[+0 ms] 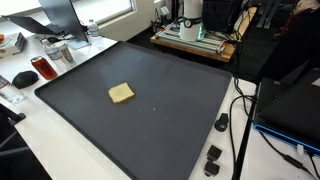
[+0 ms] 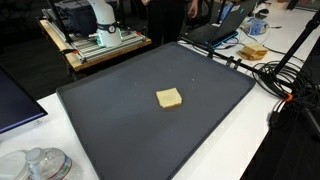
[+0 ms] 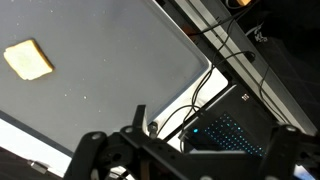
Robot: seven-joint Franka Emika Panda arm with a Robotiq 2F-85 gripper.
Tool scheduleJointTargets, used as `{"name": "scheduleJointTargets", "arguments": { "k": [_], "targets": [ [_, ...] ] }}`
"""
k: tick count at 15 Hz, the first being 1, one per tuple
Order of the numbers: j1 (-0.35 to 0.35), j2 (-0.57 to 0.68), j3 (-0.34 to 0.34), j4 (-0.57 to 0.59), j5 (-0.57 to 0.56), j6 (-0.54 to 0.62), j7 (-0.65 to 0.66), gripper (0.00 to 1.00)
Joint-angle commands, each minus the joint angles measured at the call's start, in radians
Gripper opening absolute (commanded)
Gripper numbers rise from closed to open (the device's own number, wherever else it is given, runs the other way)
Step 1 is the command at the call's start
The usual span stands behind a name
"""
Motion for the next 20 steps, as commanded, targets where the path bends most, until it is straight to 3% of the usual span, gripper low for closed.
{"name": "scheduleJointTargets", "arguments": {
  "k": [1, 12, 20],
  "targets": [
    [0.011, 0.011, 0.007, 0.016, -0.003, -0.003, 0.01, 1.0],
    [0.008, 0.034, 0.005, 0.035, -0.008, -0.006, 0.009, 1.0],
    [0.012, 0.029, -0.024, 0.05, -0.017, -0.034, -0.063, 1.0]
  ]
}}
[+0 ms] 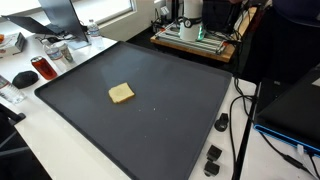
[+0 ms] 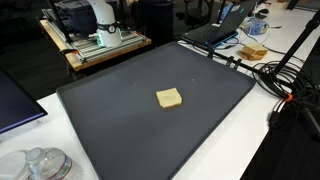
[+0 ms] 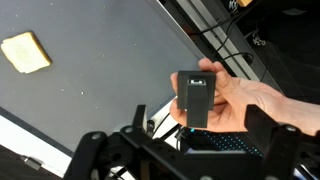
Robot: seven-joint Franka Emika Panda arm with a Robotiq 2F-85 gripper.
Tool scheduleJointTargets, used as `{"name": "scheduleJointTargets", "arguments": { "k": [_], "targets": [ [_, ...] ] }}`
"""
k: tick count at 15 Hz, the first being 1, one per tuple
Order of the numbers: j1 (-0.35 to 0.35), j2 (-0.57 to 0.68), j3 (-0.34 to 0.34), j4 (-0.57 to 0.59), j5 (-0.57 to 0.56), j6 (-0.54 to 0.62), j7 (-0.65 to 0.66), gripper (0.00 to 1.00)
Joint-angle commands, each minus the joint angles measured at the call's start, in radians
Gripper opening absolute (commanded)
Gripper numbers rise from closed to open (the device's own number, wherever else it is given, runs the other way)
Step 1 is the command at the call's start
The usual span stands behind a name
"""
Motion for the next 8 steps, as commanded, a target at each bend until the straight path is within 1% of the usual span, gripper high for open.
{"name": "scheduleJointTargets", "arguments": {
  "k": [1, 2, 4, 5, 6, 8],
  "targets": [
    [0.007, 0.0, -0.021, 0.022, -0.012, -0.024, -0.039, 1.0],
    [0.007, 0.001, -0.023, 0.022, -0.011, -0.024, -0.045, 0.89],
    [0.007, 0.003, -0.025, 0.025, -0.011, -0.023, -0.053, 0.77],
    [0.007, 0.004, -0.026, 0.026, -0.011, -0.023, -0.056, 0.68],
    [0.007, 0.005, -0.025, 0.026, -0.012, -0.024, -0.057, 0.64],
    [0.006, 0.003, -0.025, 0.026, -0.013, -0.024, -0.059, 0.51]
  ]
}}
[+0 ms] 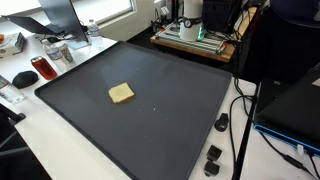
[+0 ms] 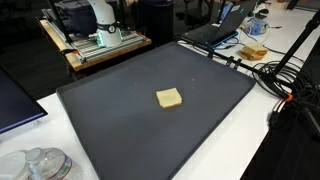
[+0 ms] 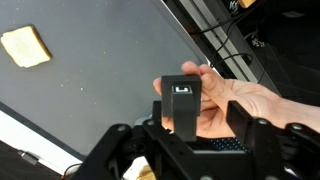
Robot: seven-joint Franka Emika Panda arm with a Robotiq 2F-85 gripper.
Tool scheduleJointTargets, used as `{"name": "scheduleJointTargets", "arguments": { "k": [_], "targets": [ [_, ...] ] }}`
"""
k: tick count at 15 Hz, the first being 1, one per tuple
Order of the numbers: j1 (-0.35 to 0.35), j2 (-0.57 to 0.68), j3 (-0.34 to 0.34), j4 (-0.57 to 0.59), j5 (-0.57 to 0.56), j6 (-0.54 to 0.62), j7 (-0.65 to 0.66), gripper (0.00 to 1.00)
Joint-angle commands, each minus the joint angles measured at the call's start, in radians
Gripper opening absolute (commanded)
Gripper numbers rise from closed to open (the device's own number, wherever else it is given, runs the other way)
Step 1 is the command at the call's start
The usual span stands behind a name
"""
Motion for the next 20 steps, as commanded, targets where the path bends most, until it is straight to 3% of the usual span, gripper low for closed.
{"name": "scheduleJointTargets", "arguments": {
  "k": [1, 4, 6, 14, 16, 17, 20],
  "targets": [
    [0.006, 0.003, -0.01, 0.021, -0.013, -0.023, -0.018, 0.48],
    [0.006, 0.005, -0.009, 0.022, -0.012, -0.02, -0.017, 0.39],
    [0.006, 0.005, -0.009, 0.023, -0.014, -0.02, -0.018, 0.28],
    [0.006, 0.004, -0.01, 0.023, -0.014, -0.019, -0.025, 0.28],
    [0.006, 0.003, -0.01, 0.023, -0.014, -0.017, -0.025, 0.14],
    [0.006, 0.004, -0.01, 0.023, -0.015, -0.016, -0.025, 0.02],
    [0.005, 0.006, -0.007, 0.028, -0.02, -0.02, -0.026, 0.05]
  ]
}}
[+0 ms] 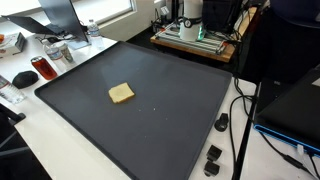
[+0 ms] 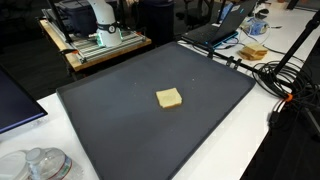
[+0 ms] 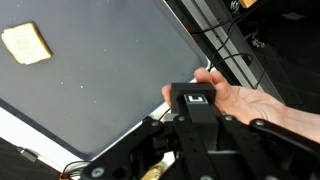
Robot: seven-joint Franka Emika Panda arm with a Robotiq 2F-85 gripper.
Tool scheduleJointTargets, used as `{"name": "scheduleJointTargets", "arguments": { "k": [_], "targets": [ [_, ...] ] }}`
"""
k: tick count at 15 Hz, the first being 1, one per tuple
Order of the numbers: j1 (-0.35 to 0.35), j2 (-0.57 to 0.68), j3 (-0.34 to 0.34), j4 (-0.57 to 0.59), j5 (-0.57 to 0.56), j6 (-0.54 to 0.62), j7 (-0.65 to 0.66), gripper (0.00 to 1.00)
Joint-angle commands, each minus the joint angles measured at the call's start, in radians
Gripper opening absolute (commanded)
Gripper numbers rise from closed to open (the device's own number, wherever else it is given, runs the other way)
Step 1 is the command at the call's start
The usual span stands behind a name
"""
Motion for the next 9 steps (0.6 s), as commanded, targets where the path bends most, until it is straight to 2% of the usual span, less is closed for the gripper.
{"name": "scheduleJointTargets", "arguments": {
  "k": [1, 6, 9],
  "targets": [
    [0.007, 0.008, -0.009, 0.026, -0.017, -0.022, -0.017, 0.05],
    [-0.006, -0.003, -0.003, 0.021, -0.009, -0.041, 0.035, 0.05],
    [-0.063, 0.017, -0.048, 0.031, -0.039, -0.037, 0.068, 0.05]
  ]
}}
